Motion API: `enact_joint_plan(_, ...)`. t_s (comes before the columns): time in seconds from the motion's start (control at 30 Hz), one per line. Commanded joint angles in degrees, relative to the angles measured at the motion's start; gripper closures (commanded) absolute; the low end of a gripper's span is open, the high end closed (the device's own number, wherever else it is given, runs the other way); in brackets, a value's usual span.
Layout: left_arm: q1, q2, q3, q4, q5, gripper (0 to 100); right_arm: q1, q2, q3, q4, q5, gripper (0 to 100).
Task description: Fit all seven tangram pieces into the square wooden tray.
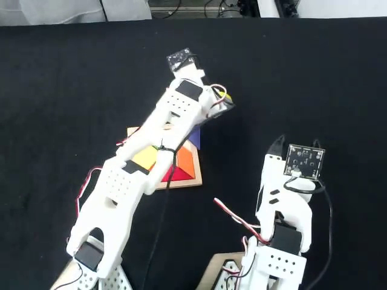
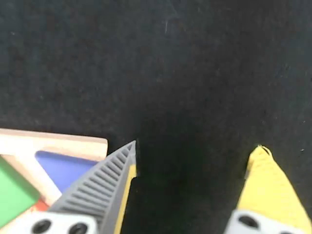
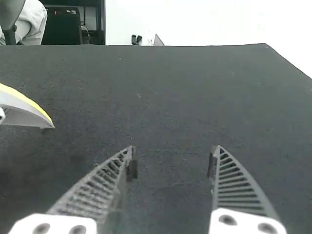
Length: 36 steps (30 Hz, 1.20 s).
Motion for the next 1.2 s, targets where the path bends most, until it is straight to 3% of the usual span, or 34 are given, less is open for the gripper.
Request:
enact_joint_plan(0.0,-0.3,-0.9,-2.5,-0.1,-0.7,65,-1.0,-1.3,-0.2,-1.2,-0.4,75.5)
enact_joint_plan(0.47,-3.2,-0.9,-2.4,6.0,-3.1,65,-1.0,-1.3,-0.2,-1.2,-0.4,75.5)
enact_joint_plan(0.77,-5.7,-1.6,-6.5,14.8,-3.1,65,-1.1,-1.3,-0.2,-1.2,-0.4,75.5)
enact_joint_plan(1.0,-1.6,-0.9,-20.3,20.4,-2.9,65,-1.1,-1.3,-0.2,-1.2,-0.4,75.5)
enact_joint_plan(1.17,2.9,2.0,-19.6,22.3,-3.1,65,-1.1,-1.3,-0.2,-1.2,-0.4,75.5)
